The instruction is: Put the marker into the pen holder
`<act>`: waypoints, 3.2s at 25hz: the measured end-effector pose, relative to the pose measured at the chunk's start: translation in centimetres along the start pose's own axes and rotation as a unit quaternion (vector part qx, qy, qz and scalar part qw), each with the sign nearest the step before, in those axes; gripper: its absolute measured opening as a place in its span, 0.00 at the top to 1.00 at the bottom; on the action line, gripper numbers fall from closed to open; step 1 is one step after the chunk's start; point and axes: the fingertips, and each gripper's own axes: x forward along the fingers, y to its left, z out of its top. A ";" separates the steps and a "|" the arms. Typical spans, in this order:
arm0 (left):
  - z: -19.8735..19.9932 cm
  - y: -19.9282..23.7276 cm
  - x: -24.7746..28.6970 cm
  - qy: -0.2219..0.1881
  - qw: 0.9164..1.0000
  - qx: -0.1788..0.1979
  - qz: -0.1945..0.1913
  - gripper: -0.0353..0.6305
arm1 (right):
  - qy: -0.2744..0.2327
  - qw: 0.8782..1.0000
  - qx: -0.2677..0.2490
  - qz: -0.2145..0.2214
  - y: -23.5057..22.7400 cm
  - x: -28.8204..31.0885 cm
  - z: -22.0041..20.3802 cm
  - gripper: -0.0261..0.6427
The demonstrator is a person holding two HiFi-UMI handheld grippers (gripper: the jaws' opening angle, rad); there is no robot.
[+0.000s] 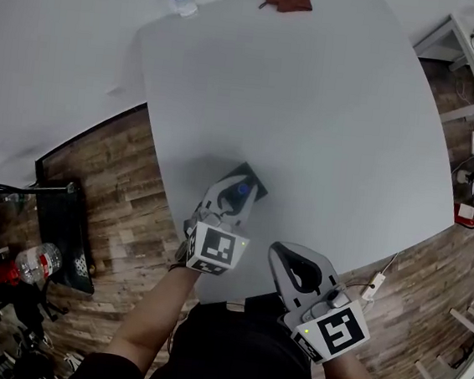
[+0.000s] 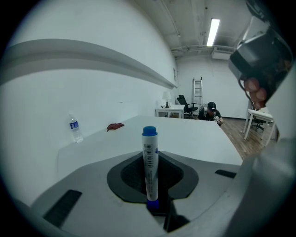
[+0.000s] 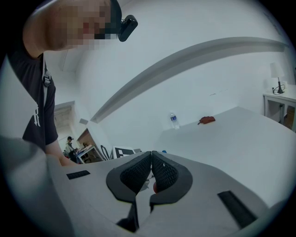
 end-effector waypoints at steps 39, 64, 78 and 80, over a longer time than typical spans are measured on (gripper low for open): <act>5.9 -0.5 -8.5 -0.081 0.997 -0.001 0.003 0.86 | -0.017 0.998 -0.057 -0.002 3.5 1.9 1.7 0.94; 10.2 -2.8 -26.6 -0.168 0.983 -0.055 -0.047 0.94 | -0.087 0.989 -0.119 -0.022 15.1 -1.4 2.7 0.94; 10.3 -5.1 -32.0 -0.196 0.977 -0.040 -0.068 0.94 | -0.110 0.981 -0.153 -0.043 20.3 -3.8 2.2 0.94; 10.1 -5.4 -32.4 -0.198 0.977 -0.039 -0.068 0.94 | -0.110 0.981 -0.156 -0.045 20.6 -4.2 2.0 0.94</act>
